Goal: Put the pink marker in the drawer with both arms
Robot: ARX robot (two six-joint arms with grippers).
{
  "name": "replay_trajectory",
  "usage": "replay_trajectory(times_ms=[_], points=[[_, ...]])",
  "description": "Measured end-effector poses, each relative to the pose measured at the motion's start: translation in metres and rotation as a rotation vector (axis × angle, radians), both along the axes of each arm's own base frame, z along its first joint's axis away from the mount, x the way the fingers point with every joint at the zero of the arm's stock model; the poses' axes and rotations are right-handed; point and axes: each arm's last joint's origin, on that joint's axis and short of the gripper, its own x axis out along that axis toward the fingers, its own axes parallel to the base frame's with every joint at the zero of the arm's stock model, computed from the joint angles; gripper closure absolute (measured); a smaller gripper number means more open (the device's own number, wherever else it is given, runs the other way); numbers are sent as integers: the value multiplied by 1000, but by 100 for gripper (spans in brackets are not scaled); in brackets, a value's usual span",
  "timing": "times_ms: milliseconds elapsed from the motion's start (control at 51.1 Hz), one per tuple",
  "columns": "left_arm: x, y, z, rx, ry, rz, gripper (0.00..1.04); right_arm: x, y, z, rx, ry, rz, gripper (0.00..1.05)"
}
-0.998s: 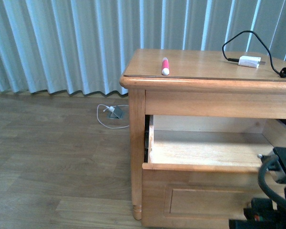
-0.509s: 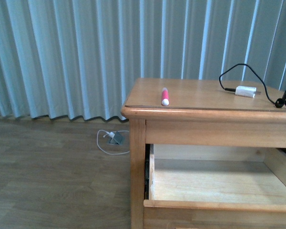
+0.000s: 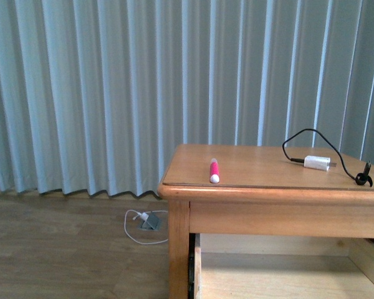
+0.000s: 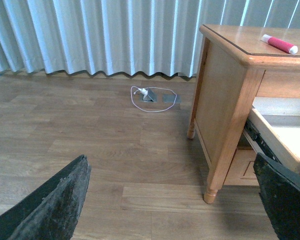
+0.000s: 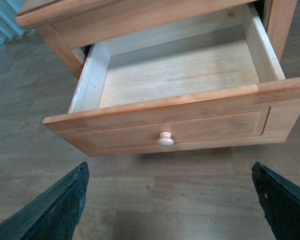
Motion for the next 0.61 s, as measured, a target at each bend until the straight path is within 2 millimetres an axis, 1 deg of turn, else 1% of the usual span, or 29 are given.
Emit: replay_trajectory(times_ms=[313, 411, 470, 548, 607], points=[[0, 0, 0, 0, 0, 0, 6, 0, 0, 0, 1, 2, 0, 8], [3, -2, 6, 17, -55, 89, 6, 0, 0, 0, 1, 2, -1, 8], [9, -9, 10, 20, -63, 71, 6, 0, 0, 0, 1, 2, -1, 8], [22, -19, 13, 41, -14, -4, 6, 0, 0, 0, 1, 2, -1, 8], [34, -24, 22, 45, 15, -56, 6, 0, 0, 0, 1, 2, -1, 8]])
